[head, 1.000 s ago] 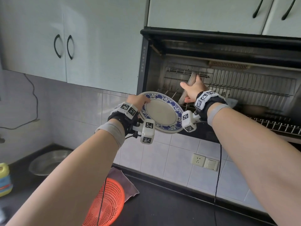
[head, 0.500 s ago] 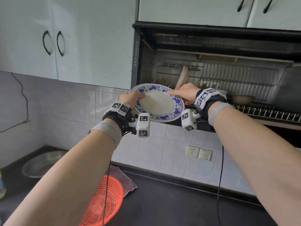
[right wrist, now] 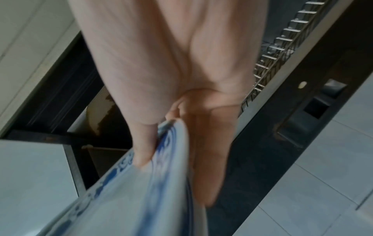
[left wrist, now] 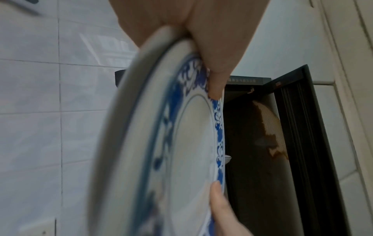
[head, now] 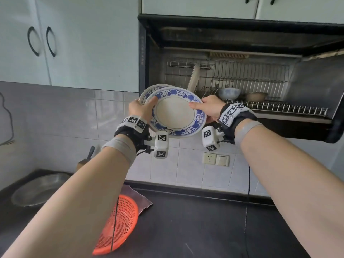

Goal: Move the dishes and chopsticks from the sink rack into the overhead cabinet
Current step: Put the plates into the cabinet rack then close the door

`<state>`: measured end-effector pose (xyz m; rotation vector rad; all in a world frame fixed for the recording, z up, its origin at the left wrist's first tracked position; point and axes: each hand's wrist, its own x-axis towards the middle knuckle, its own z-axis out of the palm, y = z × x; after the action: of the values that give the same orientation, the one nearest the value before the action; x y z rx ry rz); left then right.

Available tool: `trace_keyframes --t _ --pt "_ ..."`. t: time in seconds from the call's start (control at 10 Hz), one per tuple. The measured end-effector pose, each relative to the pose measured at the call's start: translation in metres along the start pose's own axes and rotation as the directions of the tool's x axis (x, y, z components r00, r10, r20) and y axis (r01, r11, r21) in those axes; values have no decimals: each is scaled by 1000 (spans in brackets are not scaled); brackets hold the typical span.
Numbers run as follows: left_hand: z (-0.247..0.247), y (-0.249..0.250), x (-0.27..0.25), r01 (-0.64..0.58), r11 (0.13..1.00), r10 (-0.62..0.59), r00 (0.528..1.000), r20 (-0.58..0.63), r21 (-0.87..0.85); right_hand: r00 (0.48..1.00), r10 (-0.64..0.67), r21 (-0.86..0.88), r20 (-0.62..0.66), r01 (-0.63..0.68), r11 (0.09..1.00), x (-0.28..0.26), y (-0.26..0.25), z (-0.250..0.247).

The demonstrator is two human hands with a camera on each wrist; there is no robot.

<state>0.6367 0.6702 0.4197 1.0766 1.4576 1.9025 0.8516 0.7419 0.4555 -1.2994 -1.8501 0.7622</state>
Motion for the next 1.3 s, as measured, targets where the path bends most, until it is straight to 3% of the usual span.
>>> trace_keyframes --t 0.1,0.2,0.3,0.4,0.5,0.6,0.7,0.9,1.0,1.2,1.3 --pt "4 0 -8 -67 997 68 997 -21 43 999 -20 -38 -36 18 999 -16 -2 -5" --pt "7 3 -16 -64 997 67 994 -85 38 999 33 57 -4 -33 998 -30 0 -9" --pt "7 6 -23 -43 997 50 990 -132 56 971 130 172 203 -166 971 -49 7 -13" --pt "11 5 -28 -27 999 29 991 -131 18 966 118 255 232 -177 951 -63 8 -18" --pt "16 4 -35 12 1000 -10 993 -118 12 994 77 275 75 -95 957 -64 6 -25" --pt "20 8 -40 8 998 0 991 -134 64 989 60 299 -136 -17 954 -59 6 -34" --pt "25 17 -41 30 995 -18 992 -128 94 952 117 436 -282 18 900 -55 4 -49" --pt "37 28 -37 55 983 -42 996 -76 173 819 150 331 -554 51 942 -41 -7 -81" --pt "38 29 -33 84 982 -78 996 -40 169 797 185 371 -576 53 927 -42 -26 -85" --pt "30 32 -15 136 979 -138 990 3 153 809 27 189 -587 104 976 -13 -42 -74" --pt "29 30 -5 153 980 -157 987 21 128 792 40 202 -610 106 974 1 -48 -64"
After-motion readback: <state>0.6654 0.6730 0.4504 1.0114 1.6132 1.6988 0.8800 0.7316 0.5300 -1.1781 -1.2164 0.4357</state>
